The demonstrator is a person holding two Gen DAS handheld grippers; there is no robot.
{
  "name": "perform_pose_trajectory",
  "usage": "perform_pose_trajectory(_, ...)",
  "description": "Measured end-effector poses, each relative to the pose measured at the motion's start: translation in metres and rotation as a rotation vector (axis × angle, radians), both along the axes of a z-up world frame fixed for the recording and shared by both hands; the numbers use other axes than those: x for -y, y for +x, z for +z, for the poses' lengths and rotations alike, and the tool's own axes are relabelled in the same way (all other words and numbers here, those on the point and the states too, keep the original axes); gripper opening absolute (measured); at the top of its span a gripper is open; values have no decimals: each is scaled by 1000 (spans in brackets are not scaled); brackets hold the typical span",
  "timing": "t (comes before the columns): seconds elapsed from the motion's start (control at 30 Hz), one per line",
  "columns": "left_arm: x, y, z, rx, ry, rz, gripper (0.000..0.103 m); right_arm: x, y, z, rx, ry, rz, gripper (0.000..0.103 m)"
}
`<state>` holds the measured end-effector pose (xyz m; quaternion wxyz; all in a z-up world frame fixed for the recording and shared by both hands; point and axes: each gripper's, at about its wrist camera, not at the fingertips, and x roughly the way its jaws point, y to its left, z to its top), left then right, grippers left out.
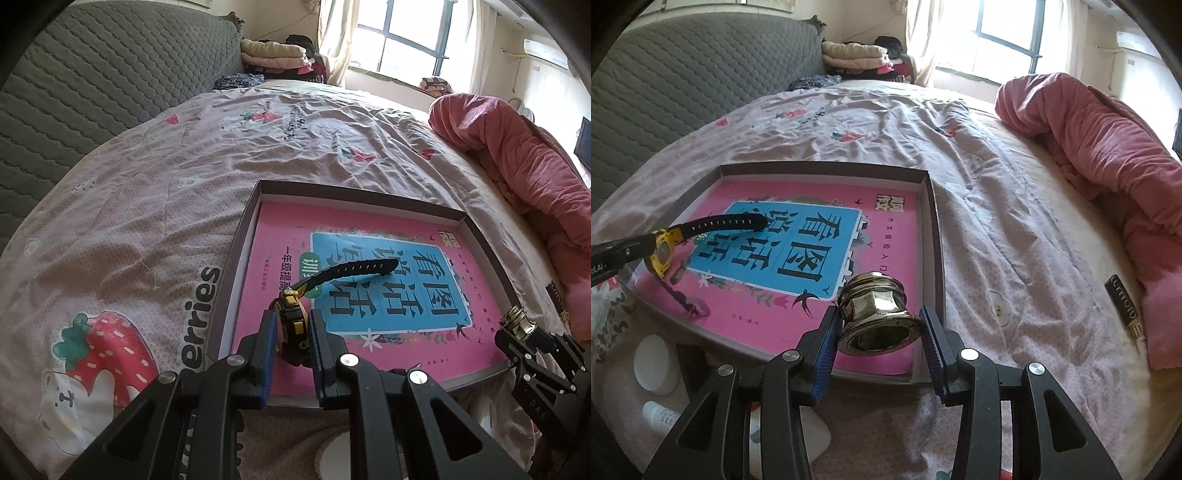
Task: Organize rigid objects
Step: 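Lower the watch onto the book while the right gripper lowers the fitting into the box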
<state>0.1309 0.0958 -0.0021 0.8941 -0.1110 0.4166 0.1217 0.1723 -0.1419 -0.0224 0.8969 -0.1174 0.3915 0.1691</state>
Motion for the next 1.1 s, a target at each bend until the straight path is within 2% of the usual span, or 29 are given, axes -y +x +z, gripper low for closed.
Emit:
perform_pose_trajectory(0.23,0,0,0,0,-3,-1,18,-3,2,2,-14,-29,27,44)
perform_pose_trajectory(0.5,1,-4,1,6,13,-1,18,-15,16,-1,-68,-129,94,44)
perform_pose_trajectory(0.63,2,-5,3,9,13,-7,18,-8,14,-2,-43,-74,100,44)
perform_pose_trajectory(0.97,2,-5,3,7,5,-6,18,-3,10,0,-25,-27,107,45)
perform_pose_trajectory(1.1,2,-6,3,3,-8,-6,18,1,7,0,-25,4,113,49)
